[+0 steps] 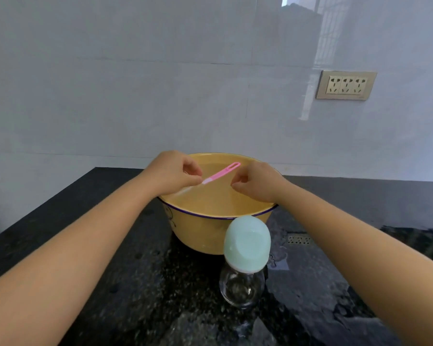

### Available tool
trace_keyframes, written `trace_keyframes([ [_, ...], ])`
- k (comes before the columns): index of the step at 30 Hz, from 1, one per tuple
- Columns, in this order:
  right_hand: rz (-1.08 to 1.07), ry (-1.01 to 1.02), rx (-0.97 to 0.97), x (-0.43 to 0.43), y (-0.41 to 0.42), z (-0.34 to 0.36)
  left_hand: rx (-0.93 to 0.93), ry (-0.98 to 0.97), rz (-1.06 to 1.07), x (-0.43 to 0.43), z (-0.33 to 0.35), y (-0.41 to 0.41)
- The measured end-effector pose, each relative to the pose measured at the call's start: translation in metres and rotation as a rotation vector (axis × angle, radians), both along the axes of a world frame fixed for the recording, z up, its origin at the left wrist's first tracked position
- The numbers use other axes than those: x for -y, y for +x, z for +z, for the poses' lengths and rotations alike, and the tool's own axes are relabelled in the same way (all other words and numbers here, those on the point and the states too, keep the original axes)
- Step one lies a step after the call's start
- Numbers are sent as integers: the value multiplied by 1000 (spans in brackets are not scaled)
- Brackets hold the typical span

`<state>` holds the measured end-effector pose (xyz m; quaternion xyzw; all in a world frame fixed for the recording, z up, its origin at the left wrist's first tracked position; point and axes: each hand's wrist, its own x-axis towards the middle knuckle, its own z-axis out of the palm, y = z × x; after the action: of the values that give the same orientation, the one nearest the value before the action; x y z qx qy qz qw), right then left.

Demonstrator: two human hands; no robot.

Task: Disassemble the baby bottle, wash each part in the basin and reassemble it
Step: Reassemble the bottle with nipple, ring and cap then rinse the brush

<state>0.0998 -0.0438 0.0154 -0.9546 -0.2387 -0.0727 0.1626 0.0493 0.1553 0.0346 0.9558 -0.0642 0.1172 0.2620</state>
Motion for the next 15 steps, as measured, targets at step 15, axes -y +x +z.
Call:
trace_keyframes([
  [15, -11, 64, -12, 1, 2, -3, -410, 268, -19, 9, -13, 52],
])
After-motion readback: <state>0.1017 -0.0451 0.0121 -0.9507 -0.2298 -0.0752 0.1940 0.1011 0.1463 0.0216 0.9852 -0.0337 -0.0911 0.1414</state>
